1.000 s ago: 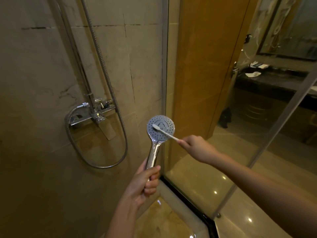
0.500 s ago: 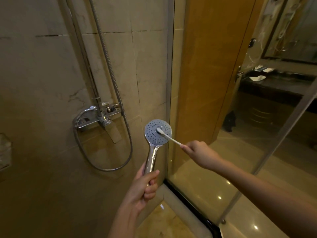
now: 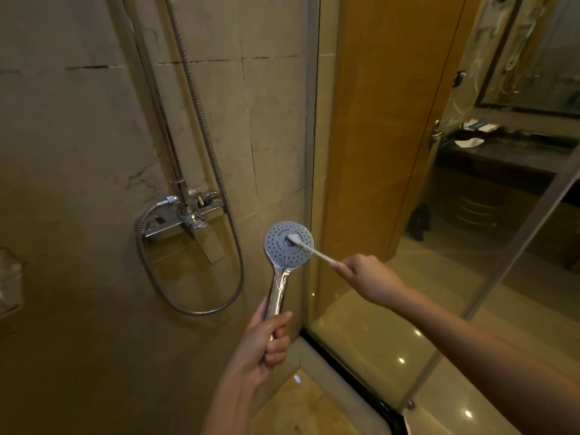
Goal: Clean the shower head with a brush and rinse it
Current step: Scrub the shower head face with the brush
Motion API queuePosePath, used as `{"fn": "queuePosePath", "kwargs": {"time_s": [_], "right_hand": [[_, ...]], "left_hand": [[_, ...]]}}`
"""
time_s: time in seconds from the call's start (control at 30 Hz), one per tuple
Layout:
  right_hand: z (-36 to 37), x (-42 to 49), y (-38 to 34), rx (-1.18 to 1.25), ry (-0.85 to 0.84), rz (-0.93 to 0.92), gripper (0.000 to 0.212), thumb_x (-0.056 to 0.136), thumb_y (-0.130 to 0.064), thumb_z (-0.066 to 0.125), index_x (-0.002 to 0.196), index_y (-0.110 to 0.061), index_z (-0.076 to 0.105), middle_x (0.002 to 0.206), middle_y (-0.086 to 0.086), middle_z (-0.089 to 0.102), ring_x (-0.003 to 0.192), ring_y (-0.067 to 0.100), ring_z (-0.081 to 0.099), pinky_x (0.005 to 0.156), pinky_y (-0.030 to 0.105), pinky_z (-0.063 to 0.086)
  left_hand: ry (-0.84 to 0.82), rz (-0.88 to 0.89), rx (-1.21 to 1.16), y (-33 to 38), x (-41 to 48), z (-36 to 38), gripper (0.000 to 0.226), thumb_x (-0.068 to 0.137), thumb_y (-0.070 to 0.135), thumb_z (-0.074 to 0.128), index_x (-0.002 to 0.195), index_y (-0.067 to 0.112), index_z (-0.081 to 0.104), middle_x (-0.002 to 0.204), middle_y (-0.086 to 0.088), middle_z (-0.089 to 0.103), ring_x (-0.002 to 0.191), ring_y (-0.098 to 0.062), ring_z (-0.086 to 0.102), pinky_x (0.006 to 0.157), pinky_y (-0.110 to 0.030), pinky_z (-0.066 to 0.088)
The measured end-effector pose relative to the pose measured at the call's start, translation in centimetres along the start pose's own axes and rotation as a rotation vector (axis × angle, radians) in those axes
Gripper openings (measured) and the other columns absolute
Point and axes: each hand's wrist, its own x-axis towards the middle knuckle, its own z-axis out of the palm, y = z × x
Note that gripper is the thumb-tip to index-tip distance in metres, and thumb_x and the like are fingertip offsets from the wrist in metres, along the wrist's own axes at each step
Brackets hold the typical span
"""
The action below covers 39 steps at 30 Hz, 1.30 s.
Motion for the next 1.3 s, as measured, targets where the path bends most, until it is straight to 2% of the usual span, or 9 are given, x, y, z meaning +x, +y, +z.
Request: {"fn": "queuePosePath", "kwargs": {"time_s": [0.2, 0.33, 0.47, 0.57, 0.73, 0.8, 0.93, 1.07, 1.3], "right_hand": [[0.7, -0.1, -0.2, -0.014, -0.009, 0.002, 0.047, 0.097, -0.050, 0.039, 0.077, -0.014, 0.061, 0.068, 0.003, 0.059, 0.061, 0.019, 0.056, 0.066, 0.040, 0.053], [0.7, 0.5, -0.3, 0.040, 0.020, 0.011, 0.046, 0.097, -0.048, 0.038, 0.080, -0.013, 0.061, 0.066, -0.001, 0.054, 0.057, 0.014, 0.050, 0.063, 0.036, 0.052], [1.2, 0.8, -1.1, -0.066, -0.015, -0.012, 0.043, 0.097, -0.050, 0.038, 0.080, -0.017, 0.060, 0.068, -0.002, 0.057, 0.057, 0.013, 0.052, 0.057, 0.031, 0.049], [-0.2, 2.1, -1.0, 0.007, 0.043, 0.019, 0.043, 0.097, -0.049, 0.039, 0.076, -0.016, 0.058, 0.065, -0.001, 0.054, 0.057, 0.014, 0.052, 0.061, 0.037, 0.053], [0.7, 1.5, -1.9, -0.149, -0.001, -0.062, 0.048, 0.096, -0.054, 0.037, 0.071, -0.018, 0.056, 0.066, -0.002, 0.055, 0.059, 0.017, 0.054, 0.057, 0.037, 0.048], [0.4, 2.1, -1.5, -0.081, 0.030, -0.038, 0.051, 0.095, -0.055, 0.036, 0.075, -0.014, 0.059, 0.066, -0.001, 0.056, 0.061, 0.018, 0.056, 0.062, 0.041, 0.052], [1.4, 1.0, -2.3, -0.176, -0.060, -0.105, 0.045, 0.097, -0.052, 0.037, 0.070, -0.020, 0.053, 0.064, -0.003, 0.053, 0.055, 0.012, 0.049, 0.052, 0.029, 0.043], [0.4, 2.4, -1.6, -0.059, 0.006, -0.057, 0.052, 0.096, -0.052, 0.038, 0.079, -0.009, 0.061, 0.066, 0.000, 0.054, 0.058, 0.015, 0.052, 0.064, 0.042, 0.053], [0.4, 2.1, -1.7, -0.177, -0.003, -0.083, 0.049, 0.095, -0.055, 0.037, 0.081, -0.015, 0.061, 0.068, -0.002, 0.056, 0.058, 0.012, 0.053, 0.057, 0.029, 0.049]], "left_hand": [[0.006, -0.022, -0.018, 0.4, 0.1, -0.2, 0.031, 0.089, -0.002, 0.047, 0.106, 0.023, 0.054, 0.047, 0.003, 0.034, 0.026, 0.000, 0.024, 0.029, -0.006, 0.013], [0.010, -0.053, -0.016, 0.6, 0.5, -0.3, 0.026, 0.089, -0.002, 0.046, 0.100, 0.021, 0.052, 0.046, 0.004, 0.034, 0.026, 0.001, 0.024, 0.028, -0.006, 0.013], [0.013, -0.067, -0.070, 0.9, 0.8, -0.8, 0.022, 0.089, -0.002, 0.046, 0.090, 0.019, 0.049, 0.046, 0.004, 0.034, 0.025, 0.001, 0.024, 0.028, -0.004, 0.013], [0.010, -0.072, -0.046, 0.8, 0.9, -1.1, 0.020, 0.090, -0.001, 0.046, 0.087, 0.019, 0.048, 0.047, 0.004, 0.034, 0.026, 0.001, 0.024, 0.028, -0.004, 0.013], [-0.005, -0.073, -0.073, 1.2, 1.1, -1.4, 0.020, 0.090, 0.000, 0.046, 0.084, 0.020, 0.048, 0.049, 0.004, 0.033, 0.026, 0.002, 0.023, 0.028, -0.004, 0.013], [-0.014, -0.077, -0.070, 1.1, 1.3, -1.2, 0.020, 0.090, 0.000, 0.046, 0.084, 0.020, 0.048, 0.048, 0.005, 0.033, 0.026, 0.002, 0.023, 0.028, -0.004, 0.013], [0.004, -0.066, -0.102, 1.3, 1.3, -1.5, 0.021, 0.089, 0.000, 0.047, 0.086, 0.020, 0.051, 0.049, 0.004, 0.033, 0.026, 0.002, 0.023, 0.027, -0.004, 0.014], [-0.014, -0.062, -0.077, 1.5, 1.6, -1.2, 0.021, 0.090, 0.000, 0.046, 0.087, 0.020, 0.049, 0.048, 0.005, 0.033, 0.027, 0.002, 0.023, 0.028, -0.004, 0.013], [0.033, 0.004, 0.034, 1.3, 2.1, -1.4, 0.036, 0.089, -0.002, 0.048, 0.111, 0.026, 0.052, 0.047, 0.004, 0.034, 0.028, 0.001, 0.023, 0.028, -0.006, 0.012]]}}
